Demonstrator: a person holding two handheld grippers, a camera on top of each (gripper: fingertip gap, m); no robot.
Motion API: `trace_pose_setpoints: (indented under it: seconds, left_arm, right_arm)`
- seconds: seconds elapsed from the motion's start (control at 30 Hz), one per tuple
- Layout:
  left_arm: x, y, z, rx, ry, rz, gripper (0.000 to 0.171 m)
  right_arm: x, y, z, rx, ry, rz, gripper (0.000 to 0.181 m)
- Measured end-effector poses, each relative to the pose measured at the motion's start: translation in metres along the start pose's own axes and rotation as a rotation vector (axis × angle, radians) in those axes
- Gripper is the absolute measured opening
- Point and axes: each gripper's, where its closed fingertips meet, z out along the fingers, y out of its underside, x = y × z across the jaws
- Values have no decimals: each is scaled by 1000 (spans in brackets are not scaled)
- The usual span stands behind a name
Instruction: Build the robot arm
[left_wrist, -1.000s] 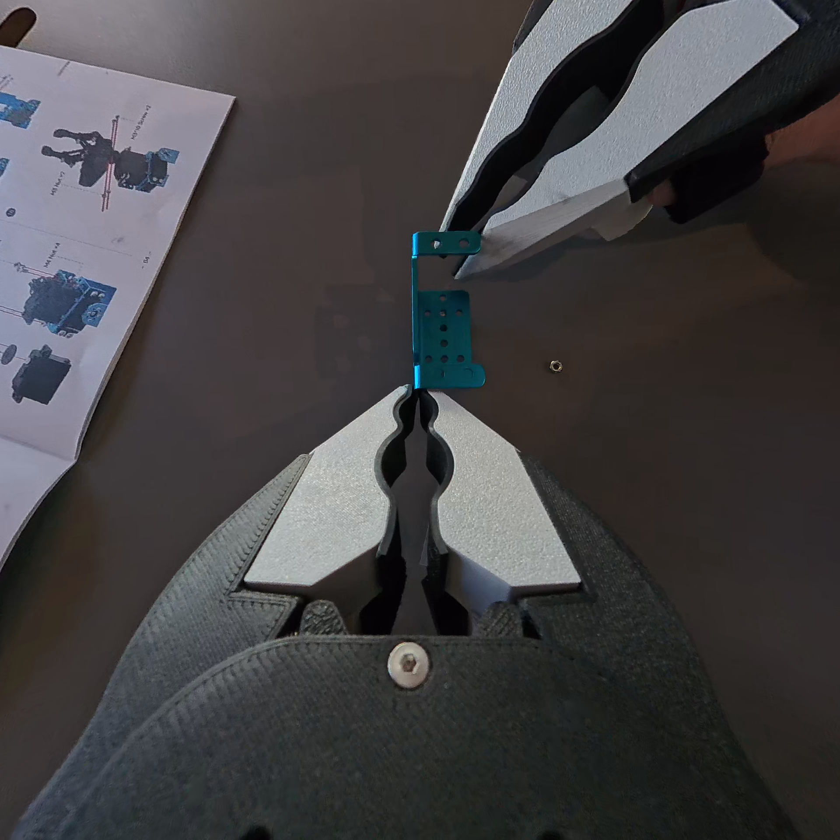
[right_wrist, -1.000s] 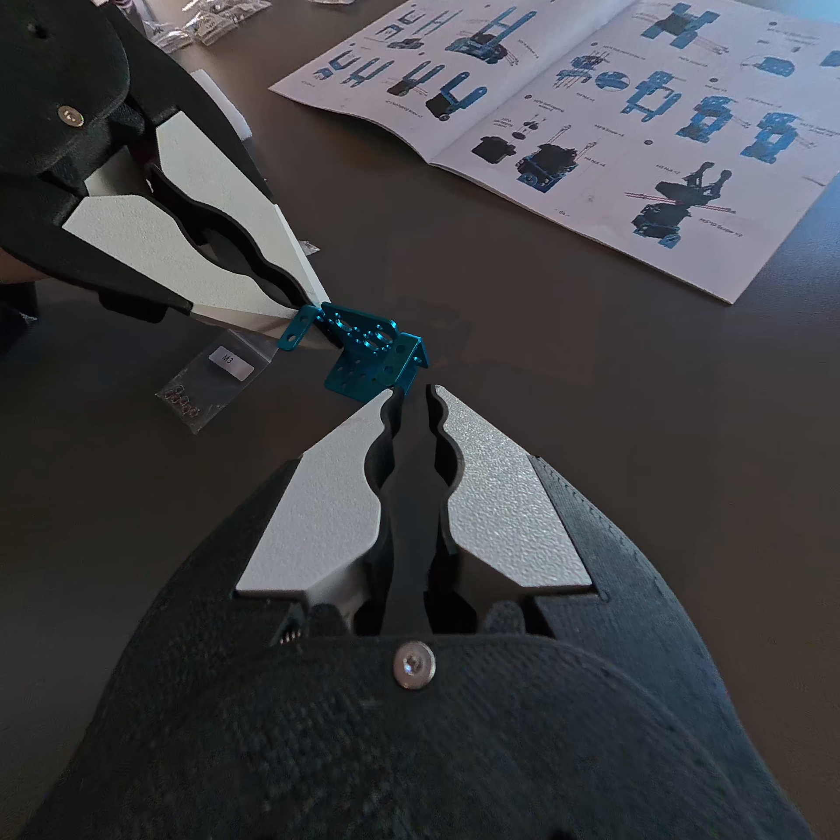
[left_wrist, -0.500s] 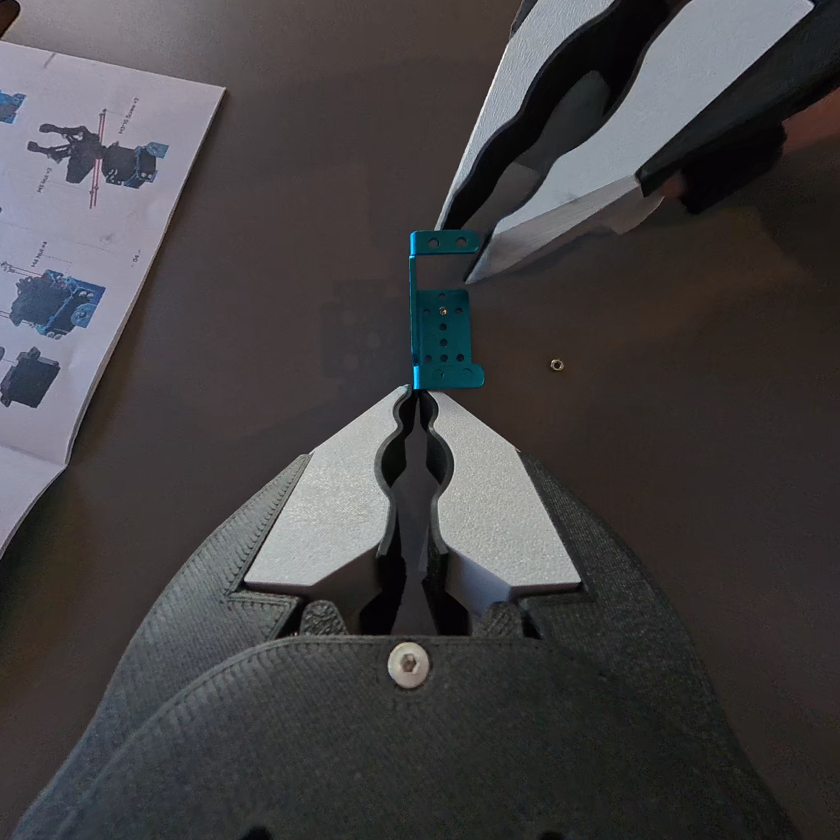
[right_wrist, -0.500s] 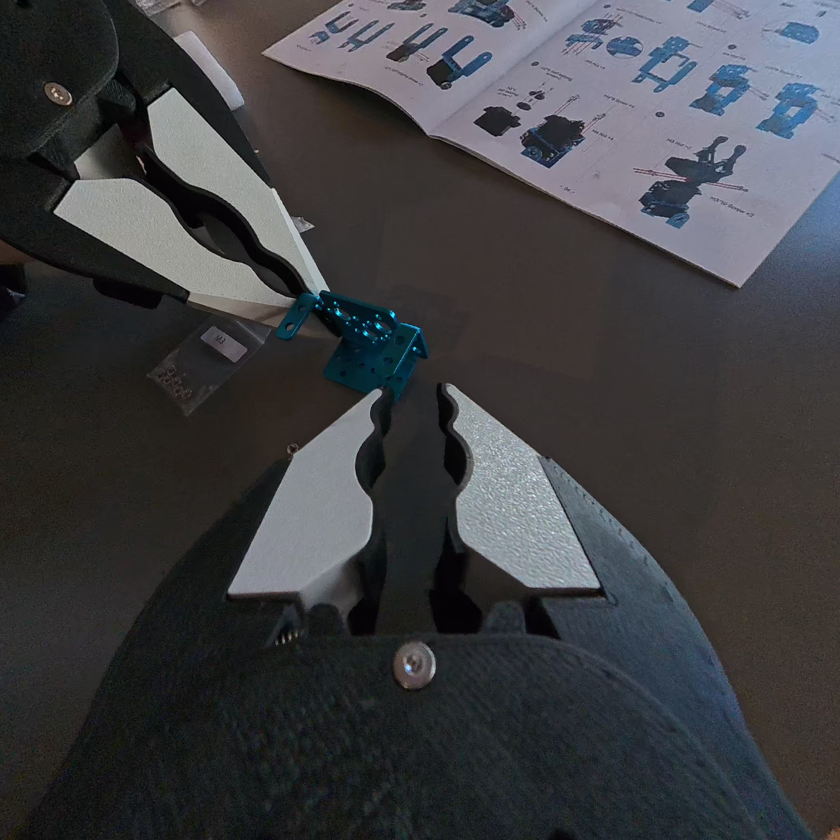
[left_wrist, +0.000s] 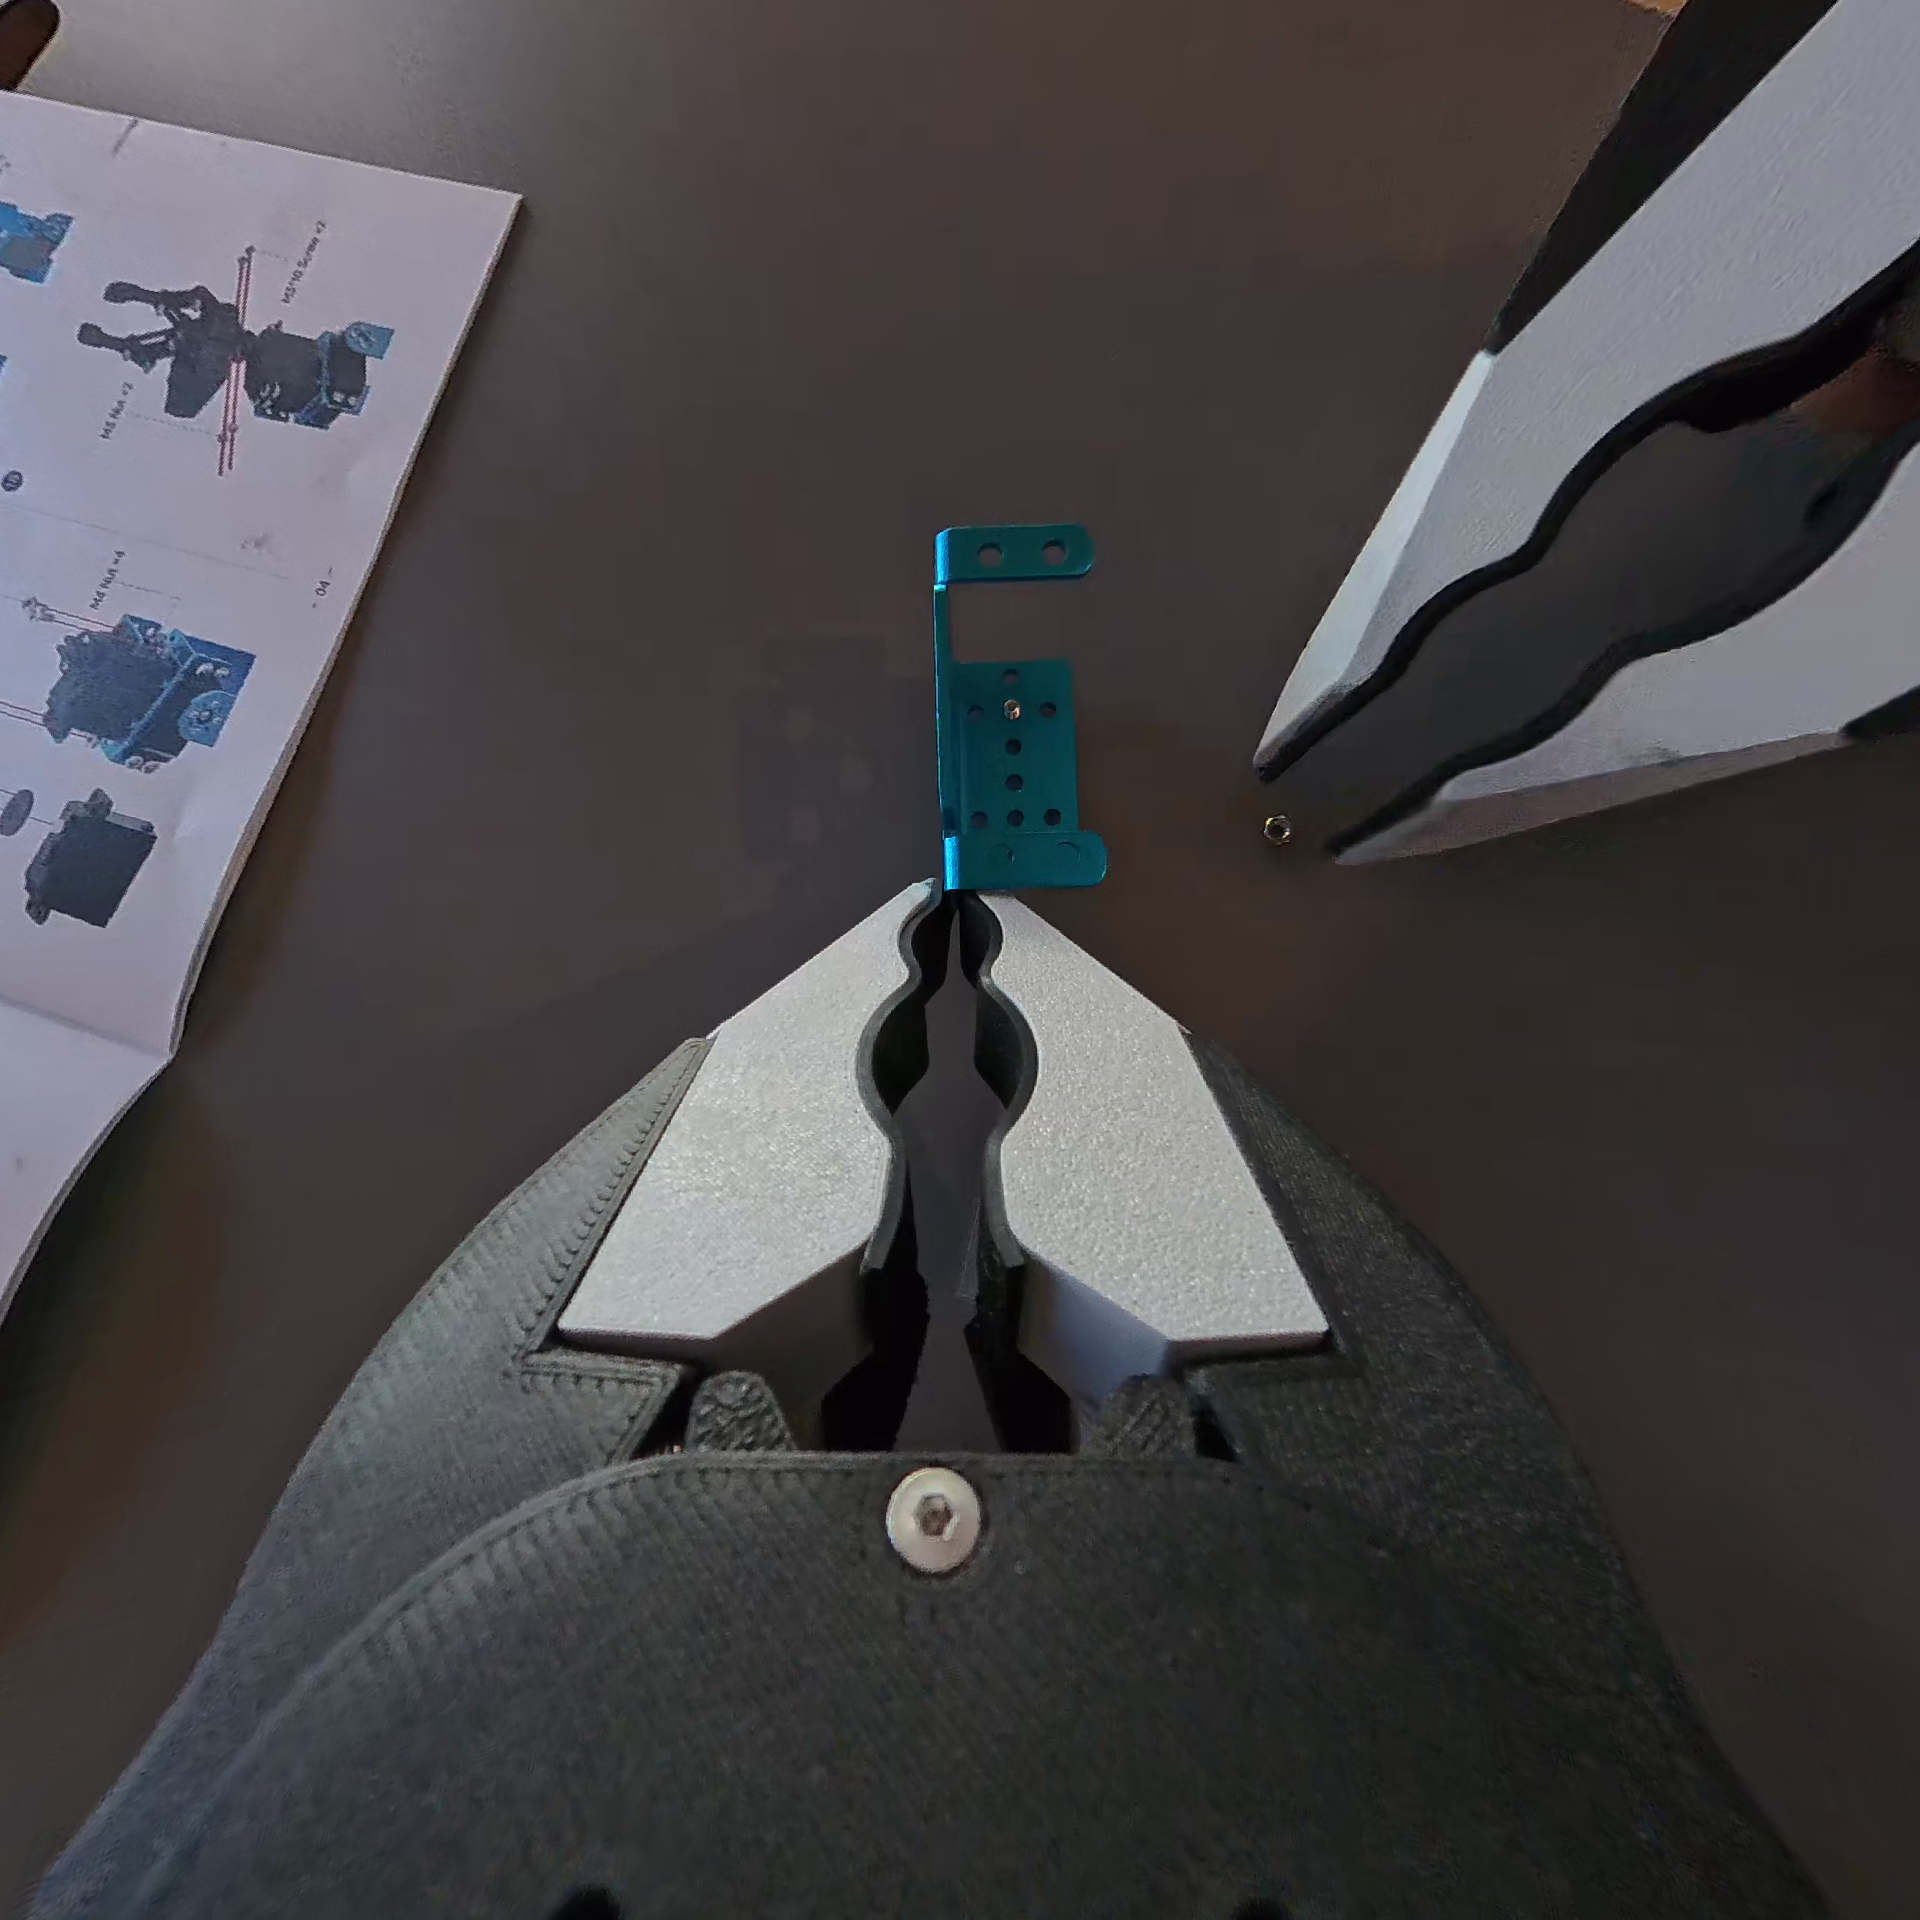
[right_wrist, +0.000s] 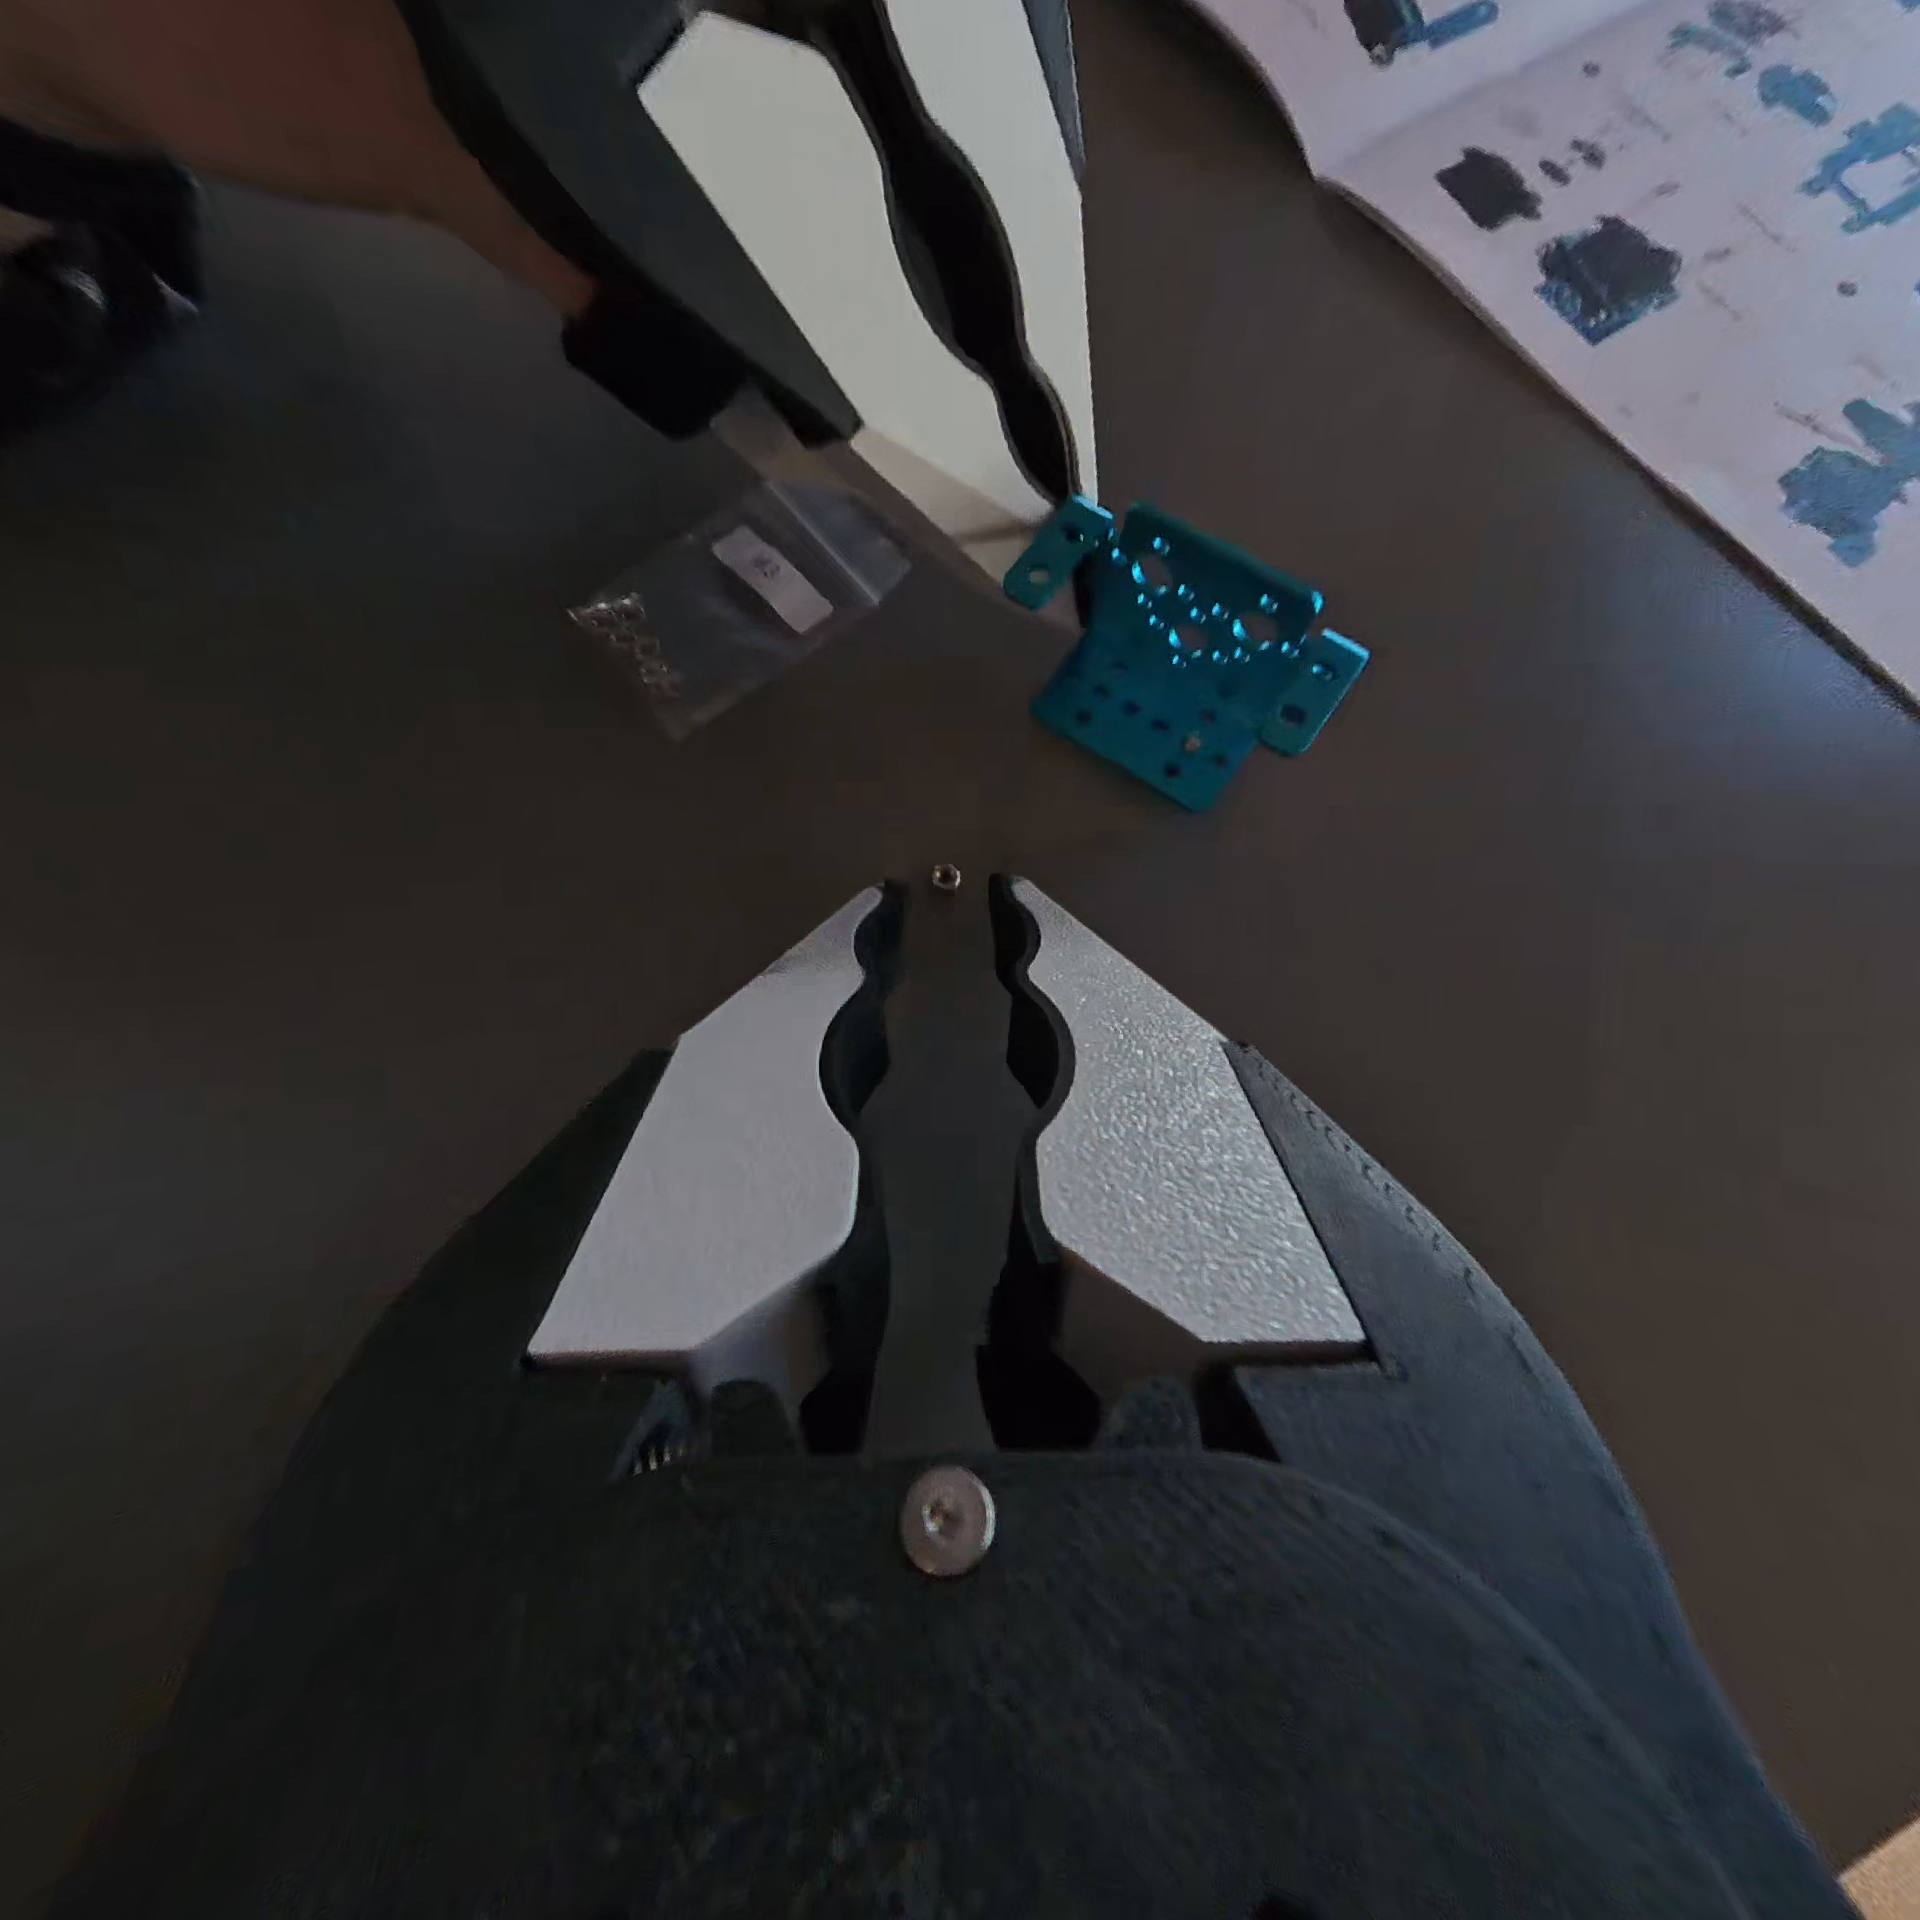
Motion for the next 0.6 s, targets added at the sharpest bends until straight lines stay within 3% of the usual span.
trace_pose_setpoints:
  seconds: [0.4, 0.6]
  left_arm:
    - [1, -1, 0, -10, -13, 0, 1]
    - [2, -1, 1, -13, -17, -5, 1]
  right_arm:
    - [4, -7, -1, 35, -36, 99, 15]
    - [58, -40, -23, 148, 197, 205, 23]
